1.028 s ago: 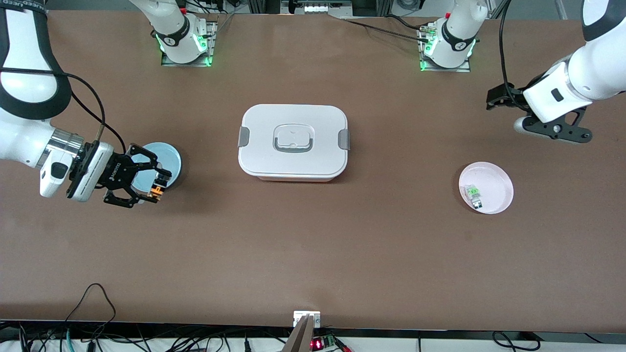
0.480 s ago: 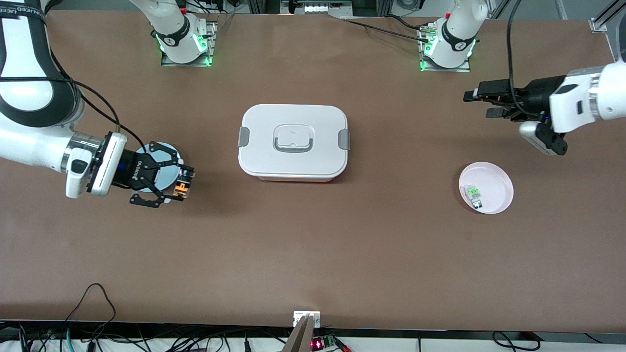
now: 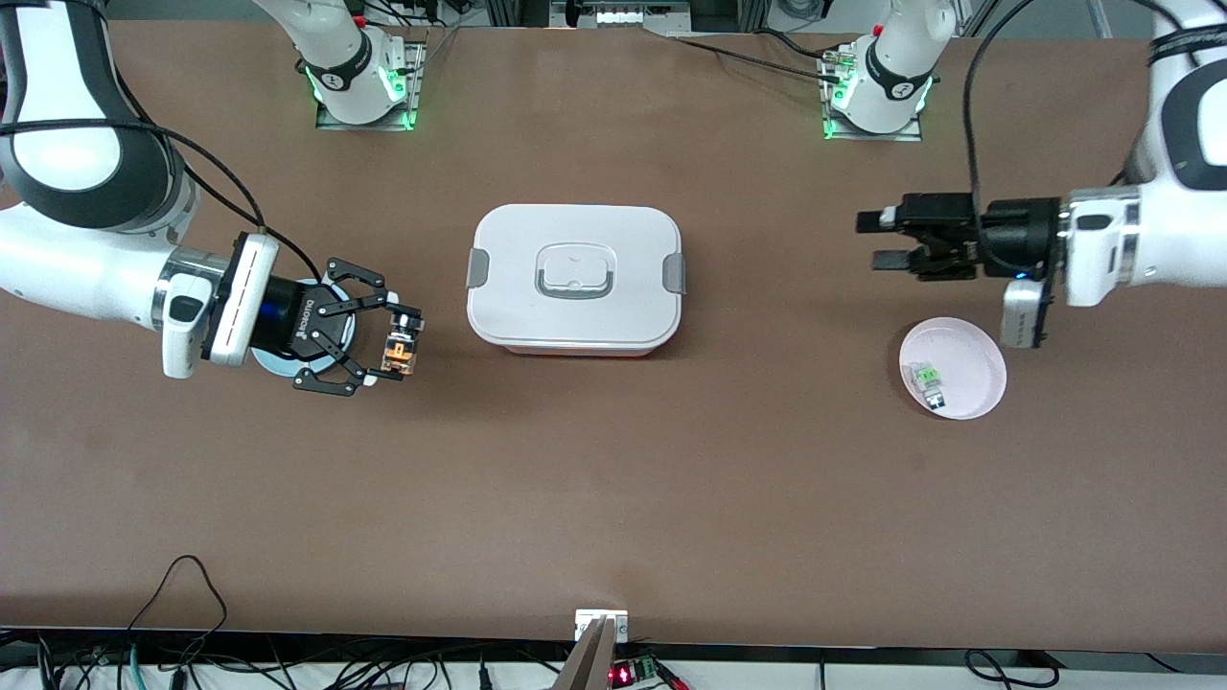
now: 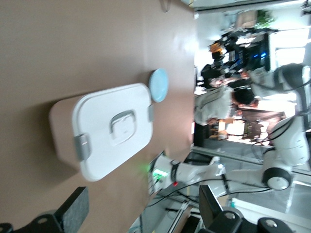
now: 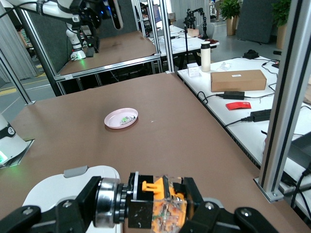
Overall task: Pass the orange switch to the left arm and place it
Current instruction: 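Carry the switch over the box while the left gripper approaches it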
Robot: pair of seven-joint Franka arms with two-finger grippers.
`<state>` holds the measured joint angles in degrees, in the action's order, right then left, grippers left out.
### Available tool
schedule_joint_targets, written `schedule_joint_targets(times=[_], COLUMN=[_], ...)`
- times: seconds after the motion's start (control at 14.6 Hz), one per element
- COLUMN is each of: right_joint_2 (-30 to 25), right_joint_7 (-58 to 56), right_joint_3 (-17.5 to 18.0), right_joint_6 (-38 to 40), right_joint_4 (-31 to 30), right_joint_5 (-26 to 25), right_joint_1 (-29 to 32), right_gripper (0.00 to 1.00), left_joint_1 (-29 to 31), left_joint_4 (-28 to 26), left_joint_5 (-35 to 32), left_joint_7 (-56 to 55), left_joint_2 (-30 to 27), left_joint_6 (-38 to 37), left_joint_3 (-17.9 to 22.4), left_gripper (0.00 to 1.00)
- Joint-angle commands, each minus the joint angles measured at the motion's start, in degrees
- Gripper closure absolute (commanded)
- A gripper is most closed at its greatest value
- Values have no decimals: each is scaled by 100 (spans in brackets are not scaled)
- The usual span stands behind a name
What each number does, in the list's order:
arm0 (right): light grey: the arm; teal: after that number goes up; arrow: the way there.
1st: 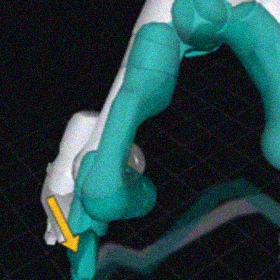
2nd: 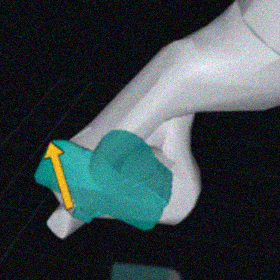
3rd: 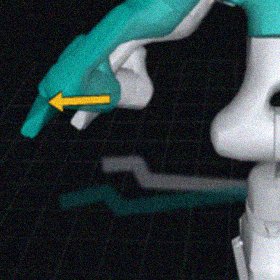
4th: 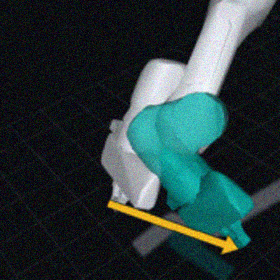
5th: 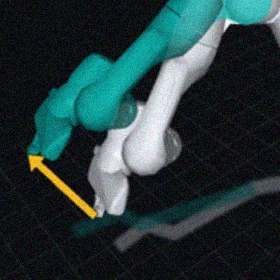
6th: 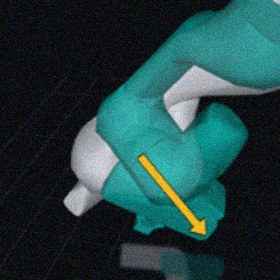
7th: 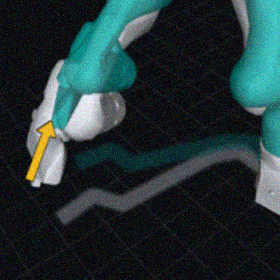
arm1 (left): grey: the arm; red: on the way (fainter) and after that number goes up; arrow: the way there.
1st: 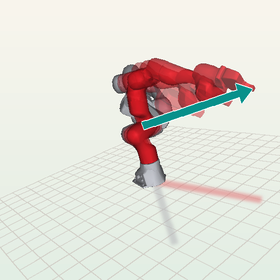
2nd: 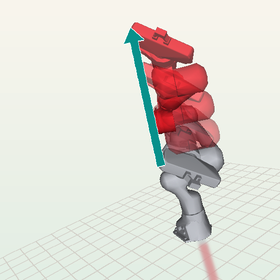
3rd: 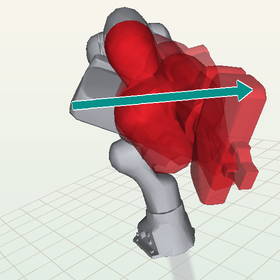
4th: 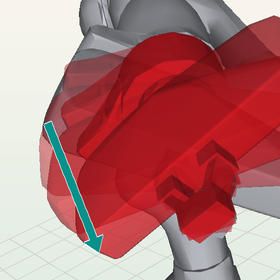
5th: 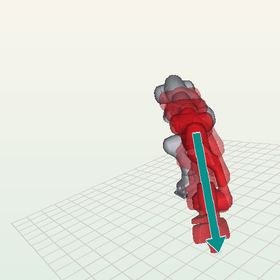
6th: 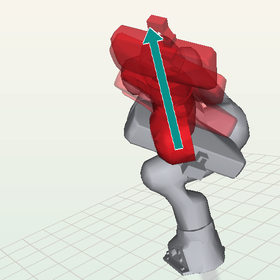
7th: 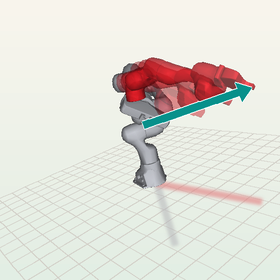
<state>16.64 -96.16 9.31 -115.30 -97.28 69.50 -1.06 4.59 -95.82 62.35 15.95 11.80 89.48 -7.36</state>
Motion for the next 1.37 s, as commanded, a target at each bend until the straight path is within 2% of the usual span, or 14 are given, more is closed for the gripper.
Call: schedule_joint_targets(times=[0.0,0.27,0.82,1.17,1.3], right_joint_2=[-20,-11,85,278,384], right_joint_7=[-114,-131,-175,-166,-140], right_joint_3=[53,71,71,71,71], right_joint_6=[-97,-606,-1098,-1704,-1838], right_joint_4=[139,306,368,535,648], right_joint_5=[247,485,485,503,503], right_joint_1=[-148,-649,-1238,-1695,-1836], right_gripper=[79,78,78,78,78], left_joint_1=[-55,-116,-134,-423,-599], left_joint_4=[-7,1,28,37,37], left_joint_5=[1135,1868,1974,2044,2657], left_joint_7=[705,1375,1385,1559,1981], left_joint_2=[496,893,973,1034,1183], left_joint_6=[202,729,756,1343,1581], left_joint_3=[-265,-415,-424,-486,-486], left_gripper=[1,2,1,2,4])
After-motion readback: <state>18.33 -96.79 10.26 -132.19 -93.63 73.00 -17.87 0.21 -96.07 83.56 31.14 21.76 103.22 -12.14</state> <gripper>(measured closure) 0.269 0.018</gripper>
